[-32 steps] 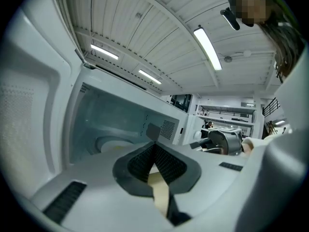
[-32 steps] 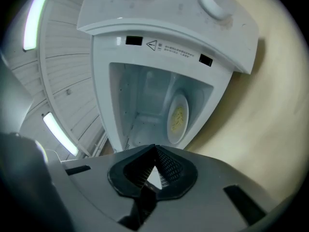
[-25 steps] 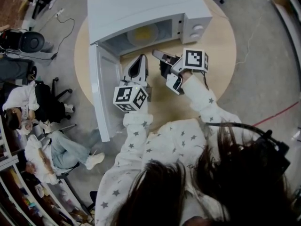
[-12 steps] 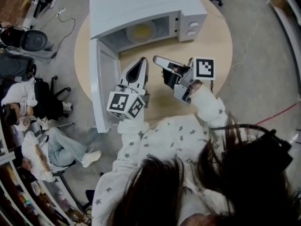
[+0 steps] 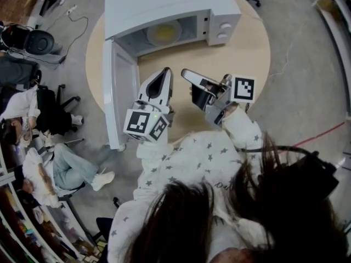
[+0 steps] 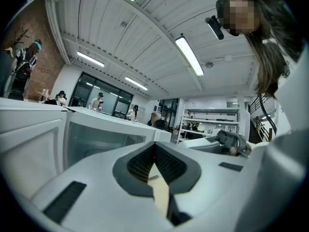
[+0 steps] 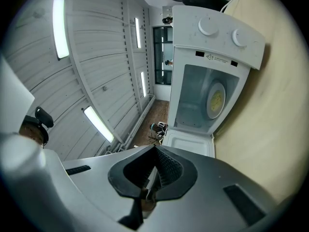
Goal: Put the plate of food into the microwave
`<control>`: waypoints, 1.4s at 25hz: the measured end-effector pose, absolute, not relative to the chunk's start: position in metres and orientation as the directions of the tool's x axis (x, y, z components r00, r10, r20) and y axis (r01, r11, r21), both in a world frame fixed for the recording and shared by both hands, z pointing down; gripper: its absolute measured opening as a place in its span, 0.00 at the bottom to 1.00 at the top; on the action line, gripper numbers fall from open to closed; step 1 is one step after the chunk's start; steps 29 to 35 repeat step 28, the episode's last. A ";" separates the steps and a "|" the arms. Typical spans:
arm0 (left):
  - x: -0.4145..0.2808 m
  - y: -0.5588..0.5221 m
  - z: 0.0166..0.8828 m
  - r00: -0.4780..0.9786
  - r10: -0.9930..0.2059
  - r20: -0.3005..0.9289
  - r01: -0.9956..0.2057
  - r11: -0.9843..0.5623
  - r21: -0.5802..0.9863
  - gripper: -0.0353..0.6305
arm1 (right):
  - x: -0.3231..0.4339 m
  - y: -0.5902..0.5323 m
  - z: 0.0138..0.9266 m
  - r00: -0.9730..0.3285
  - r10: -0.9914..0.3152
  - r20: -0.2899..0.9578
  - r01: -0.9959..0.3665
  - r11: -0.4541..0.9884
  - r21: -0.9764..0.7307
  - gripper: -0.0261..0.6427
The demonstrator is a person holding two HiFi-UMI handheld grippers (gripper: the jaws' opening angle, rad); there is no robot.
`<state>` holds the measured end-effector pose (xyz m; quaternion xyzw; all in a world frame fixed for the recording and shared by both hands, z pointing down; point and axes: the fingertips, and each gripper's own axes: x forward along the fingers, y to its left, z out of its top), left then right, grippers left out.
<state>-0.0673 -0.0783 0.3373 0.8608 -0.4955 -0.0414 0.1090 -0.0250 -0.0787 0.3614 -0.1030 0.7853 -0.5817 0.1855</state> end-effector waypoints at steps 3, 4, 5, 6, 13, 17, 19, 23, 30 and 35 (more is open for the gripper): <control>-0.069 -0.078 0.337 0.502 -0.864 0.037 -0.847 -0.482 0.224 0.06 | -0.023 -0.079 0.364 -0.906 -0.387 -0.170 0.053 0.296 -0.954 0.05; -0.070 -0.078 0.337 0.500 -0.865 0.038 -0.848 -0.481 0.224 0.06 | -0.023 -0.080 0.364 -0.905 -0.389 -0.169 0.051 0.297 -0.954 0.05; -0.070 -0.078 0.338 0.498 -0.866 0.038 -0.849 -0.478 0.224 0.06 | -0.023 -0.080 0.365 -0.905 -0.391 -0.171 0.051 0.299 -0.953 0.05; -0.071 -0.079 0.338 0.496 -0.867 0.038 -0.850 -0.477 0.224 0.06 | -0.023 -0.080 0.364 -0.904 -0.390 -0.173 0.052 0.301 -0.952 0.05; -0.069 -0.079 0.339 0.499 -0.865 0.041 -0.847 -0.478 0.231 0.06 | -0.024 -0.079 0.364 -0.907 -0.386 -0.168 0.047 0.303 -0.952 0.05; -0.070 -0.079 0.340 0.497 -0.866 0.047 -0.848 -0.474 0.239 0.06 | -0.024 -0.079 0.364 -0.907 -0.386 -0.168 0.048 0.301 -0.952 0.05; -0.070 -0.079 0.342 0.497 -0.867 0.049 -0.848 -0.472 0.242 0.06 | -0.025 -0.079 0.364 -0.908 -0.385 -0.168 0.050 0.298 -0.953 0.05; -0.070 -0.081 0.342 0.491 -0.870 0.044 -0.851 -0.468 0.237 0.06 | -0.025 -0.079 0.367 -0.909 -0.382 -0.166 0.047 0.301 -0.952 0.05; -0.071 -0.082 0.344 0.489 -0.871 0.046 -0.852 -0.466 0.240 0.06 | -0.025 -0.079 0.368 -0.911 -0.379 -0.165 0.048 0.301 -0.952 0.05; -0.071 -0.082 0.344 0.489 -0.871 0.046 -0.852 -0.466 0.240 0.06 | -0.025 -0.079 0.368 -0.911 -0.379 -0.165 0.048 0.301 -0.952 0.05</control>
